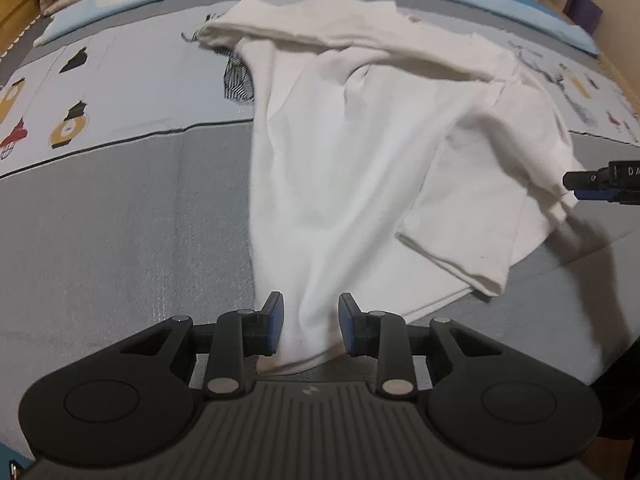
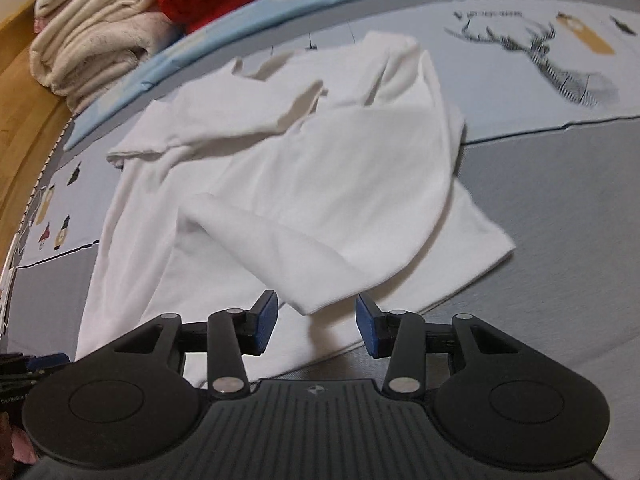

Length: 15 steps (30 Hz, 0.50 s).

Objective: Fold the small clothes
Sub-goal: 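Pull the hem with the left gripper while the right gripper grasps a sleeve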

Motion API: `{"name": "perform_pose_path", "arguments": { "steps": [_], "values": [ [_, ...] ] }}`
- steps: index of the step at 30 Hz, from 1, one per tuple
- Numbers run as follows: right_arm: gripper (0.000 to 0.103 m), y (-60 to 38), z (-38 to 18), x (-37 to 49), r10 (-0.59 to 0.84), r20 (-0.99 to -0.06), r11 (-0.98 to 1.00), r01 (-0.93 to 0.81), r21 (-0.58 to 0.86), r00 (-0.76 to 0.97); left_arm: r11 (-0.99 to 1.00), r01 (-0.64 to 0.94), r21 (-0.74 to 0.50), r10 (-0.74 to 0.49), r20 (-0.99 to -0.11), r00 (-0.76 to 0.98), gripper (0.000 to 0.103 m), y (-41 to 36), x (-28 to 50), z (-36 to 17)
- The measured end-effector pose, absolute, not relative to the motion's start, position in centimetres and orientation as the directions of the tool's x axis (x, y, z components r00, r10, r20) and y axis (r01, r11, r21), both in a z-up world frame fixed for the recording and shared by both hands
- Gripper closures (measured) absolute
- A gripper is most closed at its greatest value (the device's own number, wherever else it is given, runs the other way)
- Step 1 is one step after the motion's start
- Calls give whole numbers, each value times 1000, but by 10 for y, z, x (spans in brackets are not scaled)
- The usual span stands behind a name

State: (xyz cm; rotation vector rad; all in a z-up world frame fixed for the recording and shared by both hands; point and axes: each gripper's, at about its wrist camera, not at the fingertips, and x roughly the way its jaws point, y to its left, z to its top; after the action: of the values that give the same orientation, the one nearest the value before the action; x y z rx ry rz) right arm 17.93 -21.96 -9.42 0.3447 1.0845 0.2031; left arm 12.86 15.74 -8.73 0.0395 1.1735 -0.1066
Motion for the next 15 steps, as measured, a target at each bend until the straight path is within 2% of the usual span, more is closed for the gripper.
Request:
{"name": "perform_pose_path", "arguments": {
  "steps": [4, 5, 7, 10, 15],
  "values": [
    [58, -213, -103, 190, 335, -827, 922, 23, 386, 451, 996, 86, -18, -49, -923, 382, 70, 161, 132, -89],
    [63, -212, -105, 192, 326, -830, 926, 26, 378, 453, 997, 81, -19, -48, -923, 382, 70, 162, 133, -89],
    [82, -212, -110, 197, 304, -836, 933, 33, 358, 457, 997, 73, -15, -42, -924, 381, 70, 164, 135, -89],
    [99, -218, -111, 200, 295, -826, 932, 46, 359, 481, 998, 65, -9, -33, -924, 380, 70, 165, 140, -90],
    [101, -240, -93, 201, 237, -773, 938, 70, 341, 588, 999, 46, -1, -18, -929, 371, 70, 164, 148, -94]
  ]
}}
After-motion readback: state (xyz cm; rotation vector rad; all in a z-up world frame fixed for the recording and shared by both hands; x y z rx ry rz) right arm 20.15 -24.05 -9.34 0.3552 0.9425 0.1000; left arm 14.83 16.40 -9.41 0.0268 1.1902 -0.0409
